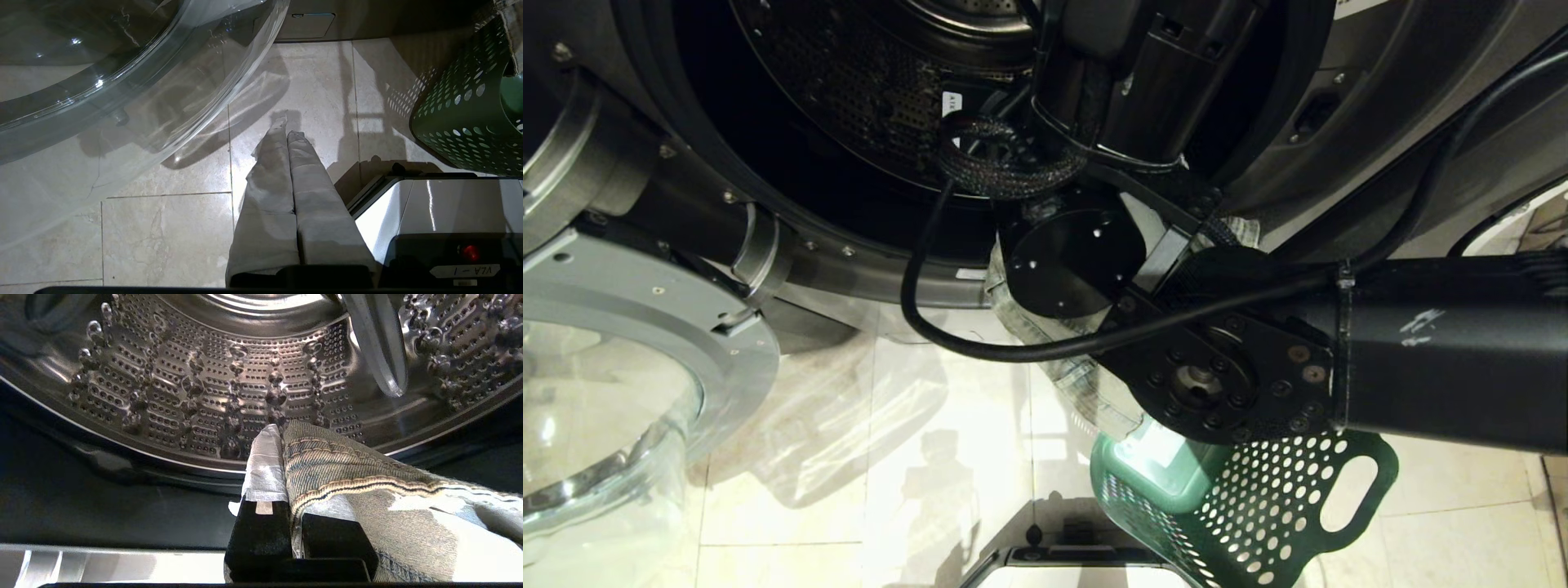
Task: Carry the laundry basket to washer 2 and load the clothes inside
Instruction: Place the clothes into the washing machine
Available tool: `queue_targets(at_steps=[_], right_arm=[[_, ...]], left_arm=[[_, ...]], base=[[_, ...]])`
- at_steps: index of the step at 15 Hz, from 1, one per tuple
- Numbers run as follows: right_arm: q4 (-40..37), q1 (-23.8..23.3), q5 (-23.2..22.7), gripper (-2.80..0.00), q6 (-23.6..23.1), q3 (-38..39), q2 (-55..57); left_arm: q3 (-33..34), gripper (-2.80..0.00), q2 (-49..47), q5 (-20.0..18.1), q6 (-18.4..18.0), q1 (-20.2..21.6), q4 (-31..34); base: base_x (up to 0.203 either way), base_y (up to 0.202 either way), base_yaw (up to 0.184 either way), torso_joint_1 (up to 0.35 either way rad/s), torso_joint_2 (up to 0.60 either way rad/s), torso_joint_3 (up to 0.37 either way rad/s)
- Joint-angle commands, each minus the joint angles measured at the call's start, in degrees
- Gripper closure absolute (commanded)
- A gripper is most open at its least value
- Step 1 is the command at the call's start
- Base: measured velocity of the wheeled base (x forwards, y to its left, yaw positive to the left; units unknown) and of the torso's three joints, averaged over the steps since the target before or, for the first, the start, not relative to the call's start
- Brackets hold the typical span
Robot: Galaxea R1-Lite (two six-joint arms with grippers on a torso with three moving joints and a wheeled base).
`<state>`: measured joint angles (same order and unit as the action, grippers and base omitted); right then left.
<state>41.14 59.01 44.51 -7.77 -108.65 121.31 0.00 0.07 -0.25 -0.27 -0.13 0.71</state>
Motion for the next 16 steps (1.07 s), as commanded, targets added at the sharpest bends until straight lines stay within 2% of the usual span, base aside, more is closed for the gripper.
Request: queue_targets(at_steps=[1, 3, 7, 10, 16], right_arm=[[0.25, 0.05, 0.23, 0.0, -0.49, -2.02, 1.36], [1.5, 0.05, -0.11, 0.0, -2.27, -3.58, 2.08], [9.08, 0.0, -1.36, 0.0, -7.99, -3.58, 2.9], [16.74, 0.07, -6.31, 0.0, -15.51, -3.58, 3.4], [20.02, 0.4, -9.41, 0.0, -17.87, -3.57, 3.22]], left_arm=[[0.09, 0.0, 0.01, -0.02, 0.0, 0.05, 0.0], [0.09, 0.0, 0.06, -0.02, 0.0, 0.04, 0.0], [0.09, 0.0, 0.01, -0.02, 0.0, 0.05, 0.0], [0.09, 0.0, 0.01, -0.02, 0.0, 0.04, 0.0], [0.09, 0.0, 0.01, -0.02, 0.0, 0.05, 0.0]], base=[[0.0, 0.0, 0.0, 0.0, 0.0, 0.0], [0.0, 0.0, 0.0, 0.0, 0.0, 0.0], [0.0, 0.0, 0.0, 0.0, 0.0, 0.0], [0.0, 0.0, 0.0, 0.0, 0.0, 0.0], [0.0, 0.0, 0.0, 0.0, 0.0, 0.0]])
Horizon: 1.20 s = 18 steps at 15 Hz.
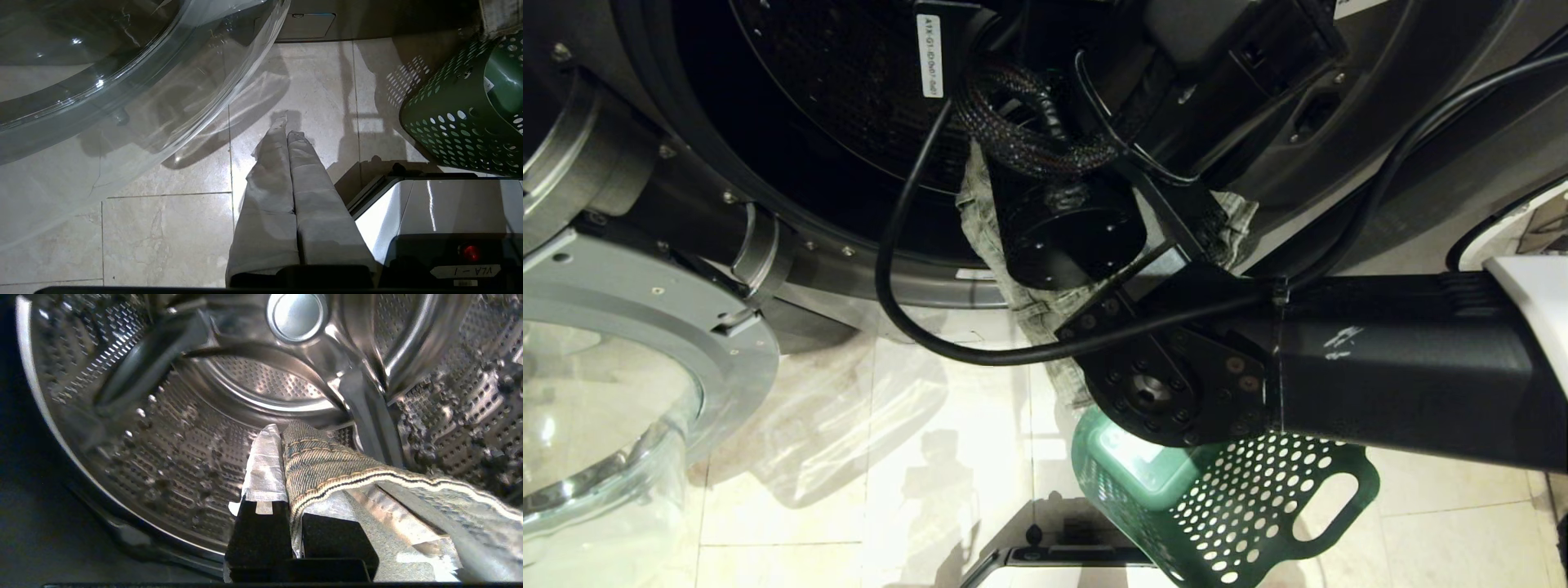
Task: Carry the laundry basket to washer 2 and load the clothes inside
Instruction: Place the clothes into the washing machine
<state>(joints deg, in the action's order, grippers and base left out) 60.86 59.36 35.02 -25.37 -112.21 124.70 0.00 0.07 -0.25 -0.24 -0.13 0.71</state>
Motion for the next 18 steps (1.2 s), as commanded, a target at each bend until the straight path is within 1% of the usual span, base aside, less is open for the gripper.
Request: queue_targets(at_steps=[1, 4, 5, 6, 7, 10, 13, 15, 16, 18], right_arm=[[0.57, 0.23, 0.16, 0.0, -0.19, 0.07, 0.05], [0.28, 0.58, 2.09, 0.0, 0.95, 1.03, 0.37], [-0.44, 0.65, 3.7, 0.0, 2.23, 1.39, 0.37], [-2.53, 0.66, 5.56, 0.0, 4.46, 1.42, 0.37], [-6.49, 0.61, 7.44, 0.0, 7.52, 1.16, 0.33], [-22.09, 0.07, 11.88, 0.0, 22.29, 0.73, -0.52], [-43.75, -0.4, 17.6, 0.0, 38.85, 0.48, -2.22], [-55.86, -0.52, 21.28, 0.0, 49.36, 0.4, -3.6], [-61.3, -0.54, 23.1, 0.0, 53.28, 0.44, -4.6], [-70.17, -0.48, 24.65, 0.0, 59.77, 0.94, -6.59]], left_arm=[[0.09, 0.0, 0.01, -0.01, -0.02, -0.02, 0.0], [0.09, 0.0, 0.01, -0.01, -0.02, 0.05, 0.0], [0.09, 0.0, 0.01, -0.01, -0.02, 0.0, 0.0], [0.09, 0.0, 0.01, -0.01, -0.02, 0.04, 0.0], [0.09, 0.0, 0.01, -0.01, -0.02, -0.04, 0.0], [0.09, 0.0, 0.1, -0.01, -0.02, -0.04, 0.0], [0.09, 0.0, 0.01, -0.01, -0.02, 0.05, 0.0], [0.09, 0.0, 0.01, -0.01, -0.02, 0.05, 0.0], [0.09, 0.0, 0.01, -0.01, -0.02, 0.01, 0.0], [0.09, 0.0, 0.01, -0.01, -0.02, -0.03, 0.0]], base=[[0.0, 0.0, 0.0, 0.0, 0.0, 0.0], [0.0, 0.0, 0.0, 0.0, 0.0, 0.0], [0.0, 0.0, 0.0, 0.0, 0.0, 0.0], [0.0, 0.0, 0.0, 0.0, 0.0, 0.0], [0.0, 0.0, 0.0, 0.0, 0.0, 0.0], [0.0, 0.0, 0.0, 0.0, 0.0, 0.0], [0.0, 0.0, 0.0, 0.0, 0.0, 0.0], [0.0, 0.0, 0.0, 0.0, 0.0, 0.0], [0.0, 0.0, 0.0, 0.0, 0.0, 0.0], [0.0, 0.0, 0.0, 0.0, 0.0, 0.0]])
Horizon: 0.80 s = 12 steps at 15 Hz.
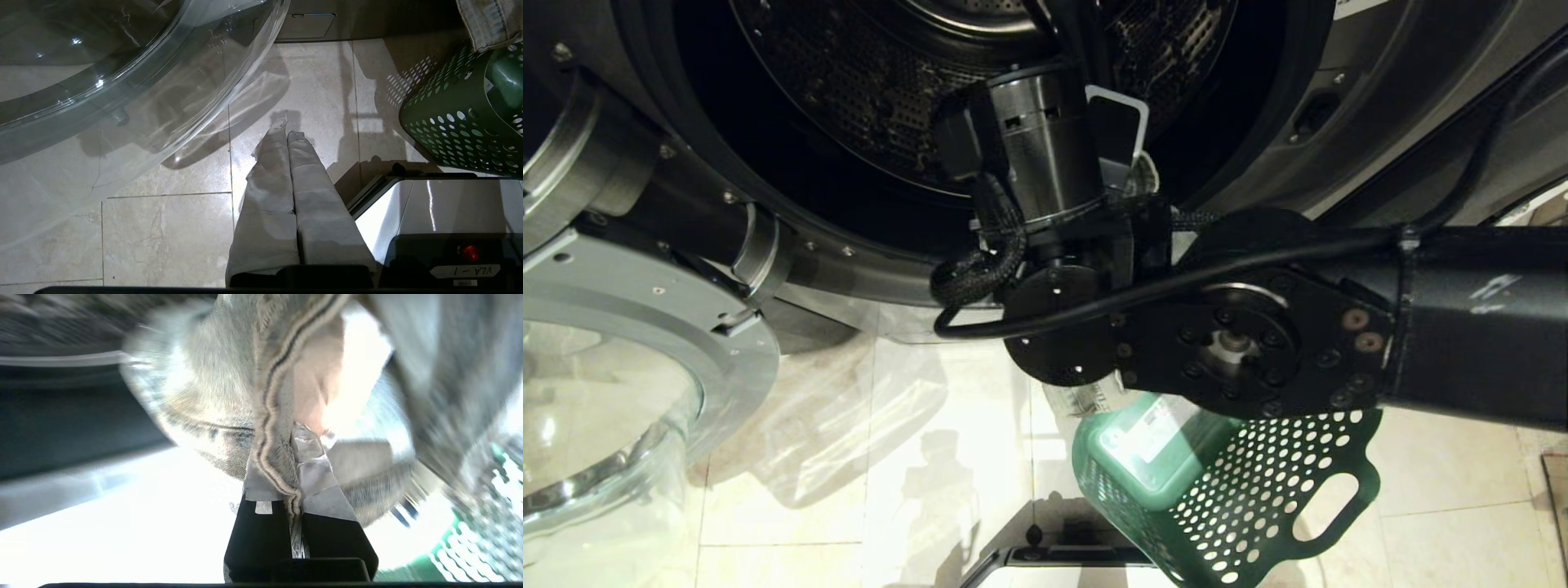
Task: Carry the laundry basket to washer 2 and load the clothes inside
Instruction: Place the clothes into the washing machine
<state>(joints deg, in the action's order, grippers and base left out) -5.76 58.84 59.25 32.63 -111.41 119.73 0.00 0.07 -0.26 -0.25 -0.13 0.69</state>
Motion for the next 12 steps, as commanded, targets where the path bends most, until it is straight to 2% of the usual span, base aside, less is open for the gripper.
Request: queue_targets(at_steps=[1, 4, 5, 9, 11, 12], right_arm=[[-7.36, 0.04, 0.61, 0.0, 4.58, 0.46, -2.64], [-16.77, 0.04, 0.75, 0.0, 10.85, 1.32, -3.84], [-18.57, 0.04, 0.57, 0.0, 11.67, 1.43, -3.83], [-19.73, 0.04, 0.78, 0.0, 10.89, 1.64, -3.45], [-22.99, -0.03, -0.09, 0.0, 10.44, 1.98, -3.93], [-25.56, -0.04, -1.95, 0.0, 10.61, 1.94, -4.33]], left_arm=[[0.09, 0.0, 0.01, 0.0, -0.01, 0.05, 0.01], [0.09, 0.0, 0.01, 0.0, -0.01, 0.05, 0.01], [0.09, 0.0, 0.01, 0.0, -0.01, 0.04, 0.01], [0.09, 0.0, 0.01, 0.0, -0.01, -0.04, 0.01], [0.09, 0.0, 0.05, 0.0, -0.01, 0.02, 0.01], [0.09, 0.0, 0.03, 0.0, -0.01, -0.01, 0.01]], base=[[0.0, 0.0, 0.0, 0.0, 0.0, 0.0], [0.0, 0.0, 0.0, 0.0, 0.0, 0.0], [0.0, 0.0, 0.0, 0.0, 0.0, 0.0], [0.0, 0.0, 0.0, 0.0, 0.0, 0.0], [0.0, 0.0, 0.0, 0.0, 0.0, 0.0], [0.0, 0.0, 0.0, 0.0, 0.0, 0.0]])
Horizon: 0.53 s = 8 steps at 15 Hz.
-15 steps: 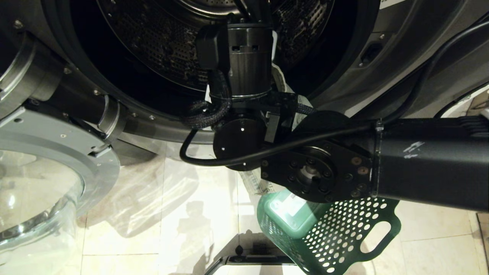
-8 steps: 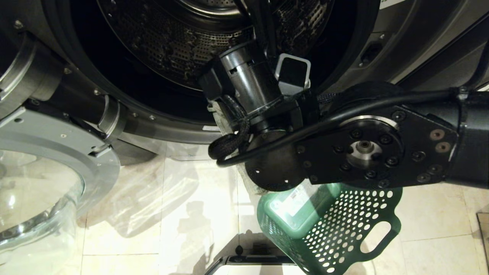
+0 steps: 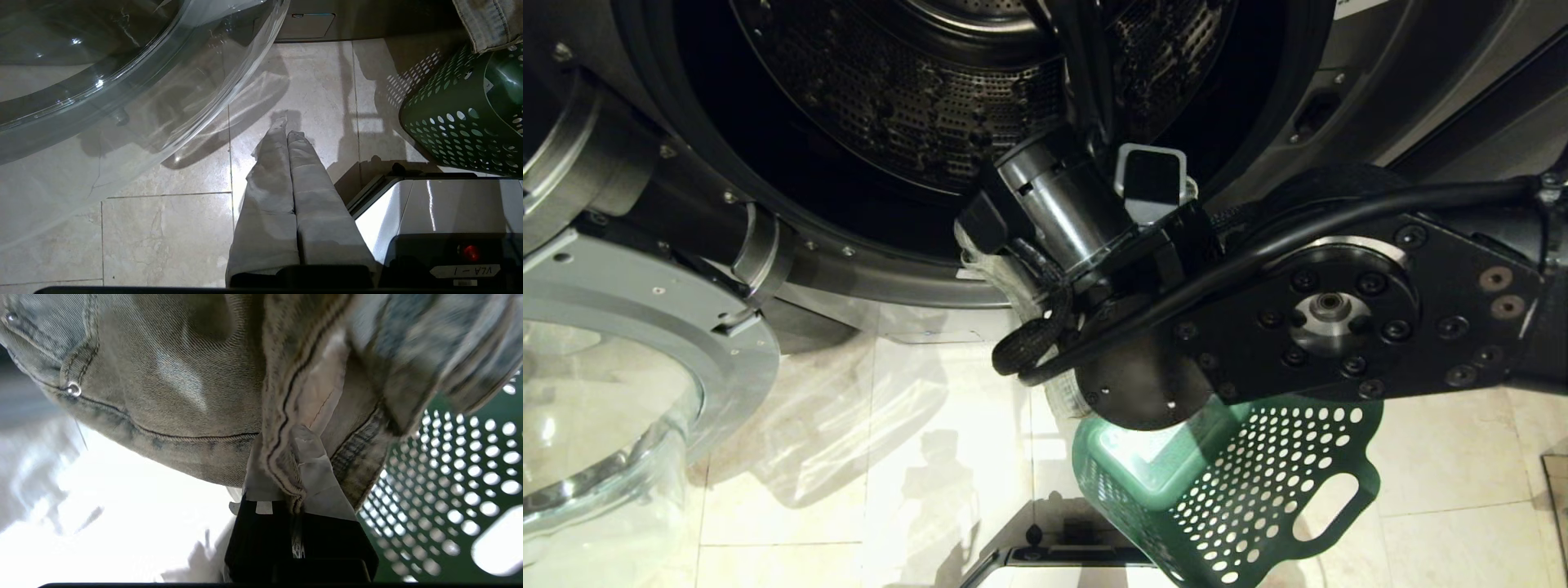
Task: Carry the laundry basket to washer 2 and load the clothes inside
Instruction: Place the clothes into the washing machine
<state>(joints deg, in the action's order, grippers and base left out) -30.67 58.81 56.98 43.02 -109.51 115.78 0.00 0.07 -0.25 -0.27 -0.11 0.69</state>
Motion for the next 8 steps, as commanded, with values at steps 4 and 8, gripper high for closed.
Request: queue_targets(at_steps=[4, 8], right_arm=[[-2.37, -0.97, -3.59, 0.0, -1.72, -2.45, 1.53], [4.88, -4.85, -1.52, 0.0, -7.71, -3.24, 6.06]], left_arm=[[0.09, 0.0, 0.01, -0.02, 0.0, 0.01, 0.02], [0.09, 0.0, 0.02, -0.02, 0.0, 0.01, 0.02]], base=[[0.0, 0.0, 0.0, 0.0, 0.0, 0.0], [0.0, 0.0, 0.0, 0.0, 0.0, 0.0]])
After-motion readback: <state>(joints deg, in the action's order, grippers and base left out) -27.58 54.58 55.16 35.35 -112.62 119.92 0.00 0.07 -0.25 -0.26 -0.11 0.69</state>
